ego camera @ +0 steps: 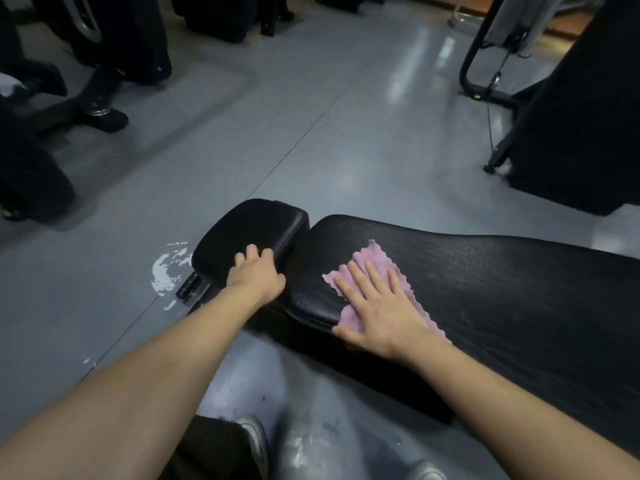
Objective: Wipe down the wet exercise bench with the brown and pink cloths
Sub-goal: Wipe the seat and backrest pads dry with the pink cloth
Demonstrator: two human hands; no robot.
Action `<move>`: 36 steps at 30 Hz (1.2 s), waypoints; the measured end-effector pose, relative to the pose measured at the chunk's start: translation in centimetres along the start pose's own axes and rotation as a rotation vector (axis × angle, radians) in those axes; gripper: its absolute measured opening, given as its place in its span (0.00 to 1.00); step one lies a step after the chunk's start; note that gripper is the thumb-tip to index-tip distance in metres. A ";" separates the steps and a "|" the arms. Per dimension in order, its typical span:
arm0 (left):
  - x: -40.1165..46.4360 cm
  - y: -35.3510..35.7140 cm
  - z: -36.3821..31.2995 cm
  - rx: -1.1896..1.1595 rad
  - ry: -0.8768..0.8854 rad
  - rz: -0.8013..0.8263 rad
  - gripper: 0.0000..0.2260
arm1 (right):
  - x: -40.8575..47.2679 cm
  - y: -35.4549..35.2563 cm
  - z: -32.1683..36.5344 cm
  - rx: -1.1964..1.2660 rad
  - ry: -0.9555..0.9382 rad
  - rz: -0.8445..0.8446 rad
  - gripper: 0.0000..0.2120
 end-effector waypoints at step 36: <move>-6.5 5.0 -10.3 -0.024 0.565 -0.013 0.24 | -4.2 -1.4 -8.8 0.065 0.213 -0.064 0.53</move>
Point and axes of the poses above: each hand's wrist, its own x-axis towards the middle knuckle, its own y-axis out of the palm, z = x × y, the point moved 9 cm from there along x, towards the middle knuckle, and after that the axes turned 11 degrees about -y, right-handed, at the moved point
